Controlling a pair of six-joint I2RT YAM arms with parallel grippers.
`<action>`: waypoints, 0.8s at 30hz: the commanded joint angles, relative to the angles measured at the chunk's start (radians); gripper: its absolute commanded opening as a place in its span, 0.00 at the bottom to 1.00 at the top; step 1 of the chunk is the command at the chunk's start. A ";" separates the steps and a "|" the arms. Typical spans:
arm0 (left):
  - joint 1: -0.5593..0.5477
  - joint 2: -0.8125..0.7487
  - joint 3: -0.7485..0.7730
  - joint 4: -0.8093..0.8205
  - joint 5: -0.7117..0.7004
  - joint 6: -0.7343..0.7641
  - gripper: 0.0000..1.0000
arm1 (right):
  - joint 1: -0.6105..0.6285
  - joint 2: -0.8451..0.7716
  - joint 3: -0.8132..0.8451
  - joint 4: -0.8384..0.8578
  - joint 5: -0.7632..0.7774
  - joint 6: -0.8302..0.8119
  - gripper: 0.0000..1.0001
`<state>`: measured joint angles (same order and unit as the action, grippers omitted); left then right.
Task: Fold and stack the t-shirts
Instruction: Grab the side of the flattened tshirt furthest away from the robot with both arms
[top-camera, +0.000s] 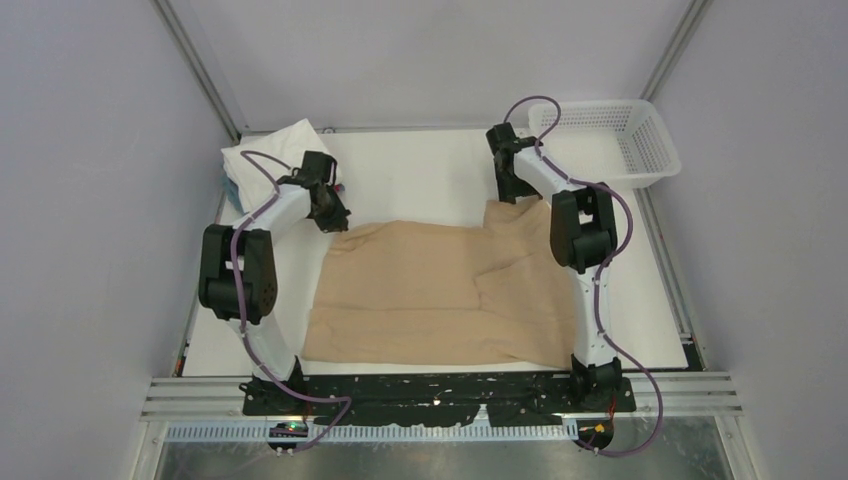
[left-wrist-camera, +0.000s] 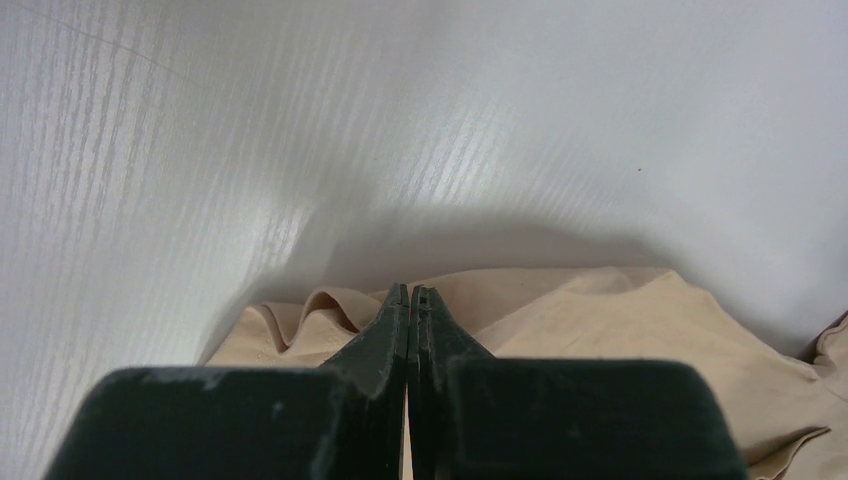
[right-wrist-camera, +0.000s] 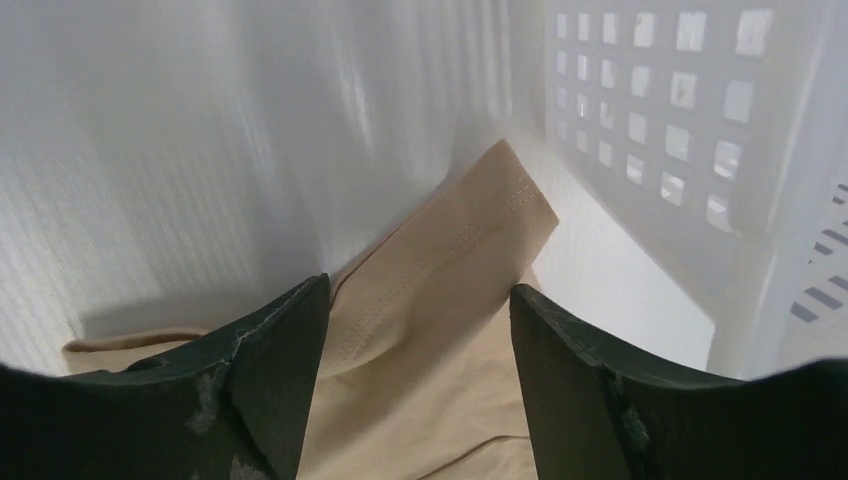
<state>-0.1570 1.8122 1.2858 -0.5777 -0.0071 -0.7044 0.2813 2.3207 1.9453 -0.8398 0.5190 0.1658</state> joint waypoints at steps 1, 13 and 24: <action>-0.006 -0.061 -0.004 0.016 -0.014 0.008 0.00 | -0.002 -0.103 -0.038 0.020 0.033 0.045 0.67; -0.009 -0.064 0.008 0.011 -0.017 0.008 0.00 | 0.015 -0.106 -0.085 0.019 0.005 0.158 0.48; -0.010 -0.068 0.008 0.007 -0.019 0.011 0.00 | -0.011 -0.145 -0.235 0.134 -0.076 0.242 0.38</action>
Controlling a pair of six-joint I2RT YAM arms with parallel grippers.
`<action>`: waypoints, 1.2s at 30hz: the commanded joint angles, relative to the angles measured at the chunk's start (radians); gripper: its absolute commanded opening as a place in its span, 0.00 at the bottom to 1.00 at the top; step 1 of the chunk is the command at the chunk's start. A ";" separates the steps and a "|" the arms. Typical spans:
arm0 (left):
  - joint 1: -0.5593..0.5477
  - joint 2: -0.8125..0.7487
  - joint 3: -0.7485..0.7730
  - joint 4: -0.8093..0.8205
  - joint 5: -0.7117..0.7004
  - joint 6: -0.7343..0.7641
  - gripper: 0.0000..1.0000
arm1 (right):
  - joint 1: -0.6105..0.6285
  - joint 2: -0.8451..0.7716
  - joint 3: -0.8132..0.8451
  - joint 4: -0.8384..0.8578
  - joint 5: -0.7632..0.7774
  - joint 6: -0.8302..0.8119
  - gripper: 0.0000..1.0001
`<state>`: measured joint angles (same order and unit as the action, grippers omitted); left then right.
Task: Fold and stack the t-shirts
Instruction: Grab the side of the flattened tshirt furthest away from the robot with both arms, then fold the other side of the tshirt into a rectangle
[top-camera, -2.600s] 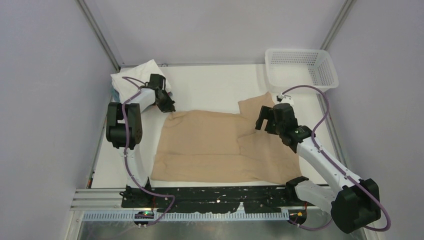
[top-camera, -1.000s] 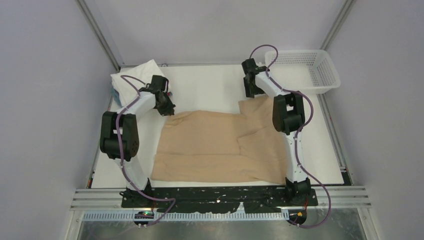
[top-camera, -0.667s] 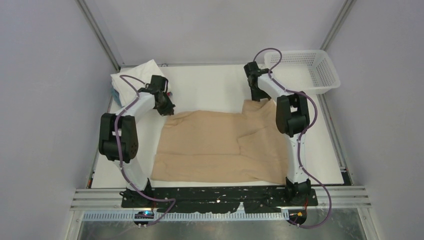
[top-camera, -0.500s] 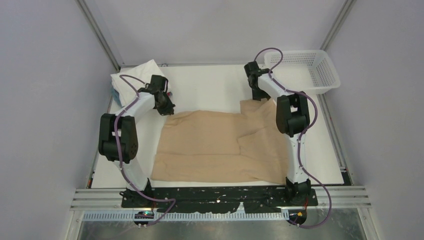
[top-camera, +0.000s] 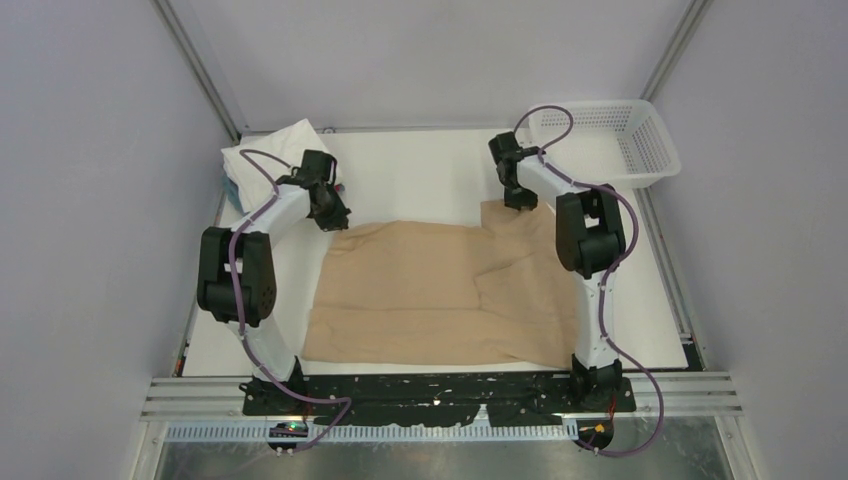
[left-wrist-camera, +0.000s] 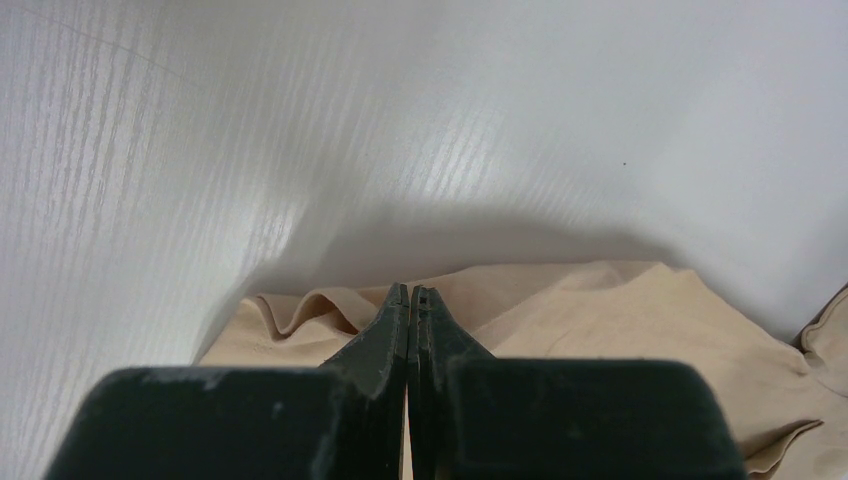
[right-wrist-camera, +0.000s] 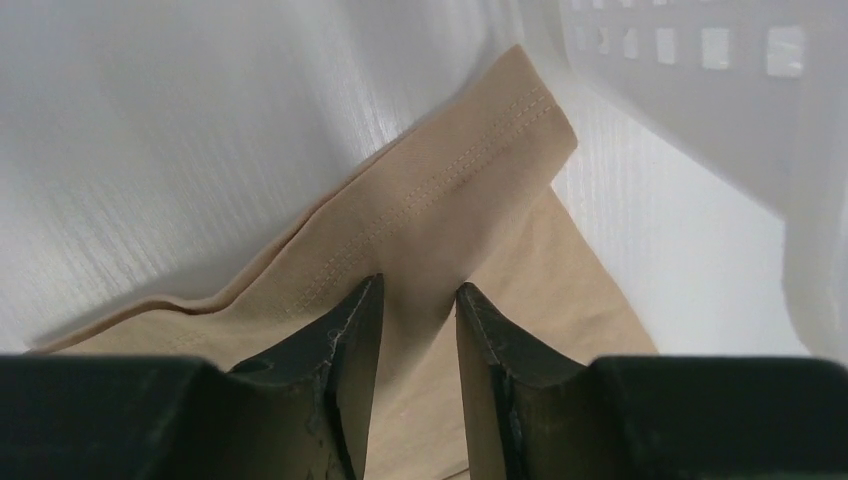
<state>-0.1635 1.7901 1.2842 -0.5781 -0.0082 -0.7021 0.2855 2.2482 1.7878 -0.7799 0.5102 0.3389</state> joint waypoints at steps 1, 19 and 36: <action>-0.004 -0.047 0.009 0.007 -0.016 0.010 0.00 | -0.017 -0.080 -0.084 0.085 -0.074 0.068 0.37; -0.026 -0.267 -0.183 0.065 0.026 0.039 0.00 | -0.010 -0.430 -0.410 0.308 -0.078 0.026 0.06; -0.034 -0.616 -0.442 0.009 -0.046 0.021 0.00 | 0.102 -0.802 -0.676 0.274 0.058 0.029 0.06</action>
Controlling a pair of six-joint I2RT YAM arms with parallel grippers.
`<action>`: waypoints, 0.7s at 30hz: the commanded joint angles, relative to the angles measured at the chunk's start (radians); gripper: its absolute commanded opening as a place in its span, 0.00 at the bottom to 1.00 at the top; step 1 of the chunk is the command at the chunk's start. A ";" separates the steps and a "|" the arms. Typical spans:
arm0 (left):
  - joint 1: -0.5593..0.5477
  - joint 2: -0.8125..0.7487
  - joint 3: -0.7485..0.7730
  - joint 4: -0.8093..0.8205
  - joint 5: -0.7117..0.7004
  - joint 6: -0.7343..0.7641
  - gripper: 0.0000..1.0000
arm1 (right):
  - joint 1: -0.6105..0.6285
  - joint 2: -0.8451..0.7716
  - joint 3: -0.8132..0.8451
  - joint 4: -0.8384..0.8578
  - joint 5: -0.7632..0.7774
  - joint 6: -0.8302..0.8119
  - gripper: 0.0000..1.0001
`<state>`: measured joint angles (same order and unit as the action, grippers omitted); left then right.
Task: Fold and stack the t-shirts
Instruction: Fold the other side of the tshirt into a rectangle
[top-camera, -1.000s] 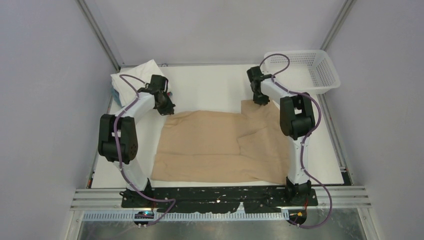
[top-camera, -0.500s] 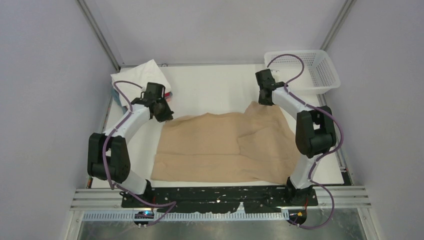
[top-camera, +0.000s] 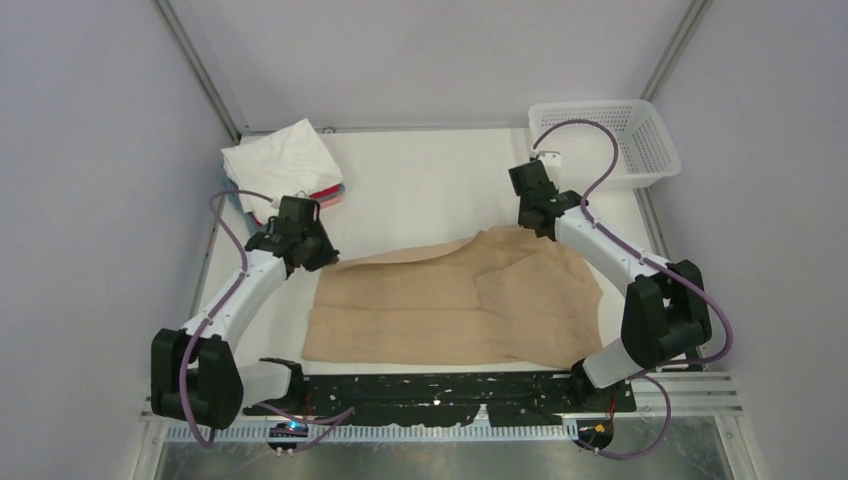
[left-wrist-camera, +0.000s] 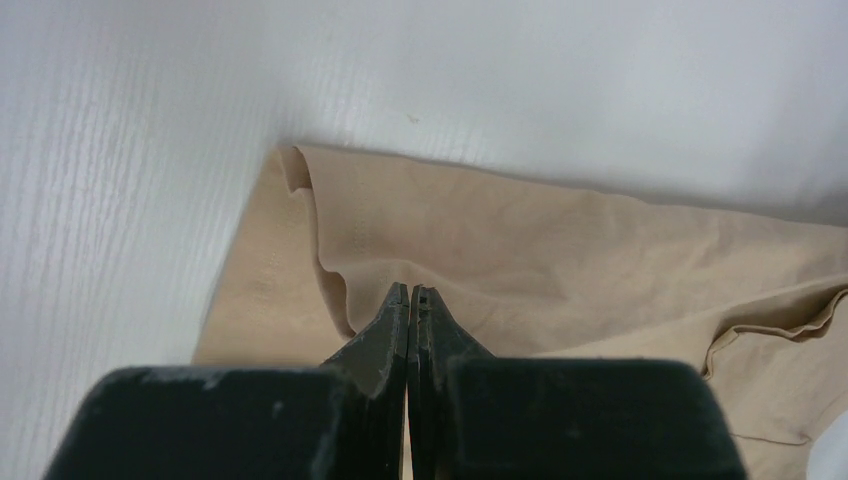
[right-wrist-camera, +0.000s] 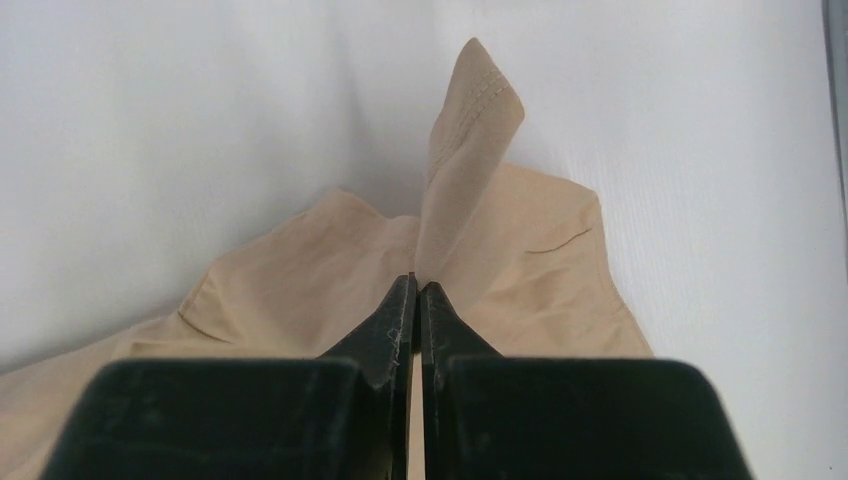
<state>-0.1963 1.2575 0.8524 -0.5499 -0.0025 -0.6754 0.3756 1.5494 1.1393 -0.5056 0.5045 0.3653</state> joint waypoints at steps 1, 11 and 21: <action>-0.002 -0.102 -0.014 -0.028 -0.061 -0.006 0.00 | 0.015 -0.119 -0.034 -0.002 0.067 0.003 0.06; -0.002 -0.260 -0.099 -0.080 -0.076 -0.002 0.00 | 0.024 -0.318 -0.152 -0.045 0.034 0.001 0.06; -0.002 -0.313 -0.166 -0.099 -0.090 -0.006 0.00 | 0.054 -0.447 -0.250 -0.074 -0.050 0.023 0.07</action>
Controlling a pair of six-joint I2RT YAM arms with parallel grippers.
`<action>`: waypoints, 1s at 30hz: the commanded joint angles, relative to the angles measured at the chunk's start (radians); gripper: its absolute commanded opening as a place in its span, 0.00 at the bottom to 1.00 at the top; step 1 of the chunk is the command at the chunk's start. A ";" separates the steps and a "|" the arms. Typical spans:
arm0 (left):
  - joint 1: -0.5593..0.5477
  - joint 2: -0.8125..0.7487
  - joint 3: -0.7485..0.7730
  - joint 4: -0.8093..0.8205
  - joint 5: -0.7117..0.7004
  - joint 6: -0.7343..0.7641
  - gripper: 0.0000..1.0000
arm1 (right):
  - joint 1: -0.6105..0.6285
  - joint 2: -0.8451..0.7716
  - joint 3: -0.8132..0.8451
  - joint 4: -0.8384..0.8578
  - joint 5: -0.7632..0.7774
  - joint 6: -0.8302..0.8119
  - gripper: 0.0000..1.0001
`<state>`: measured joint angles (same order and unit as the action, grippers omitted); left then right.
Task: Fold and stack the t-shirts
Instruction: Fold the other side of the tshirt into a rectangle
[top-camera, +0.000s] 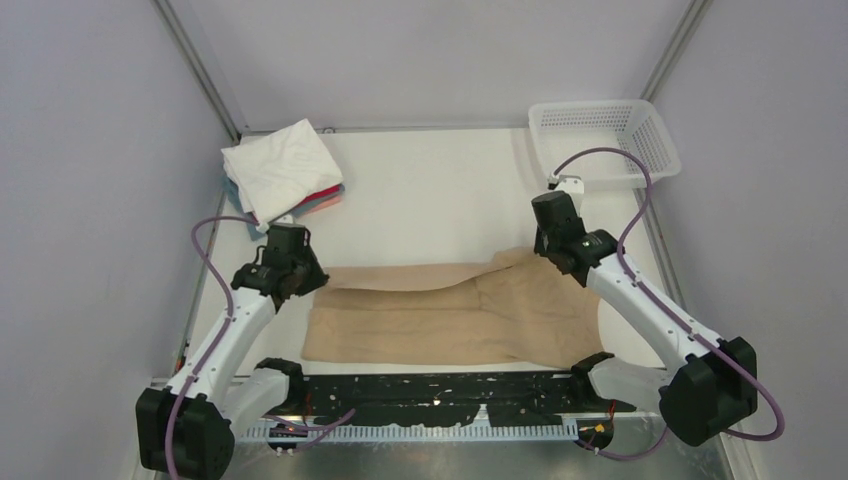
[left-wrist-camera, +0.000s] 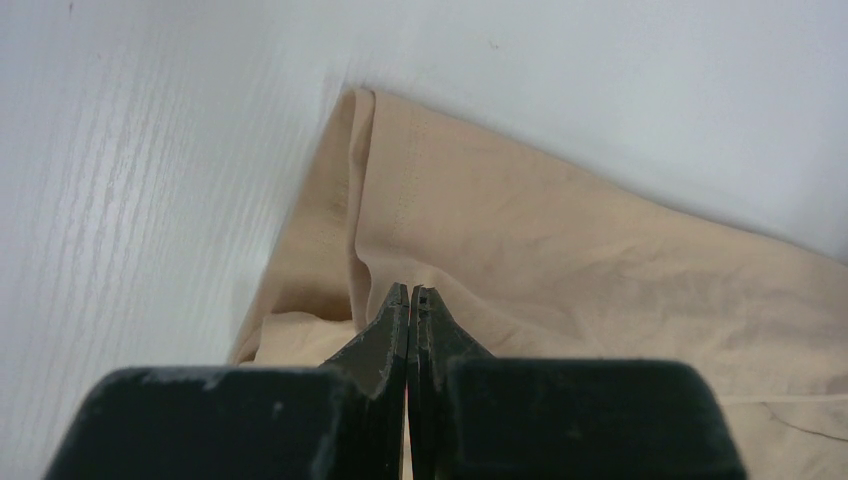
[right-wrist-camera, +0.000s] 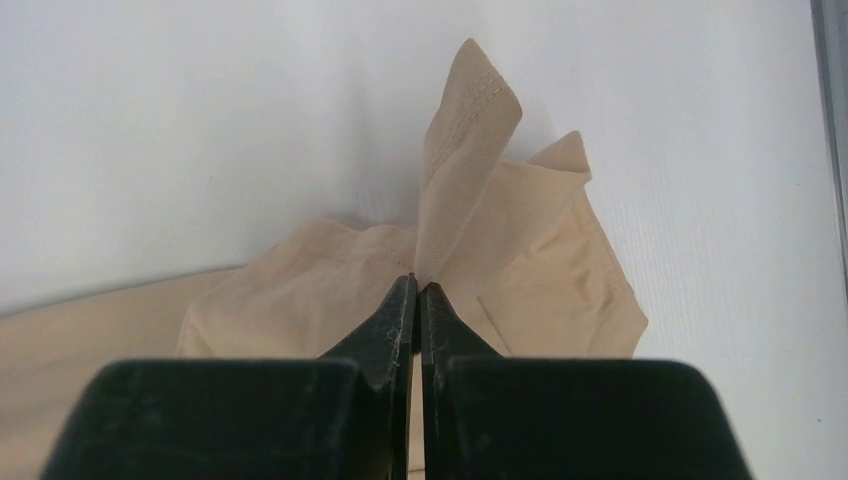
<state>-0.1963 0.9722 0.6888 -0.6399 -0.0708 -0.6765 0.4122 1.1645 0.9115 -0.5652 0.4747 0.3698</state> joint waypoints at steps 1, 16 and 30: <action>-0.002 -0.035 -0.006 -0.013 -0.023 -0.006 0.00 | 0.018 -0.078 -0.029 -0.026 -0.021 0.016 0.07; -0.002 -0.037 -0.109 -0.004 -0.050 -0.040 0.00 | 0.053 -0.207 -0.268 -0.081 -0.099 0.232 0.14; -0.002 -0.145 -0.035 -0.061 0.003 -0.042 1.00 | 0.065 -0.634 -0.373 0.036 -0.206 0.175 0.95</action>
<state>-0.1963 0.8276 0.5835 -0.7628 -0.1623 -0.7628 0.4721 0.4984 0.5499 -0.7578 0.3294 0.6399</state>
